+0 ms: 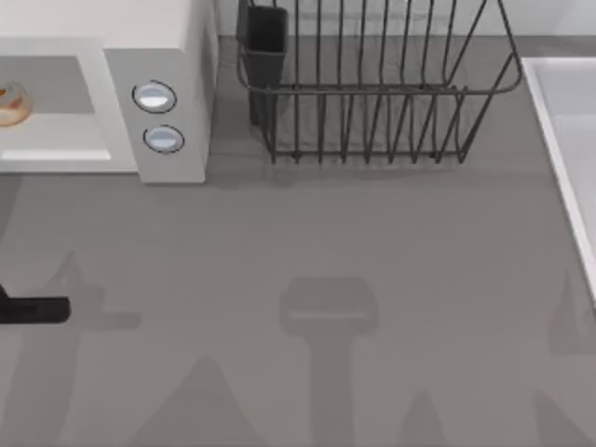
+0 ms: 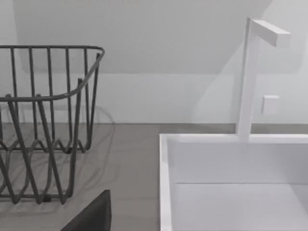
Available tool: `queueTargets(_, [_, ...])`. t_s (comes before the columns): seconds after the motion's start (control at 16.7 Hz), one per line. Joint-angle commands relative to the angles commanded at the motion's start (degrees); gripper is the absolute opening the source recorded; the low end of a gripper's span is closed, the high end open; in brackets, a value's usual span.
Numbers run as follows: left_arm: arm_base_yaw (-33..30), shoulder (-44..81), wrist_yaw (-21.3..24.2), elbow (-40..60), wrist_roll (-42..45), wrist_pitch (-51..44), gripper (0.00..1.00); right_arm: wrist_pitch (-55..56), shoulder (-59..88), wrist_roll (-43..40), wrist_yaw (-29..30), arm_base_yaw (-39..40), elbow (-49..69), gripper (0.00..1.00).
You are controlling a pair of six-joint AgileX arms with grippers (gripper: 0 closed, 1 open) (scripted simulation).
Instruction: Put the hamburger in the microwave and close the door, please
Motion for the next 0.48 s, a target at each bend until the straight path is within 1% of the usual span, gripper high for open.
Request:
queueTargets(0.12, [2.6, 2.5, 1.8, 3.0, 1.9, -2.8, 0.00, 0.0, 0.0, 0.0, 0.0, 0.0, 0.0, 1.00])
queueTargets(0.24, [6.9, 6.8, 4.7, 7.9, 5.2, -7.4, 0.00, 0.0, 0.0, 0.0, 0.0, 0.0, 0.0, 1.00])
queueTargets(0.48, [19.4, 19.2, 13.3, 22.4, 14.6, -20.9, 0.00, 0.0, 0.0, 0.0, 0.0, 0.0, 0.0, 1.00])
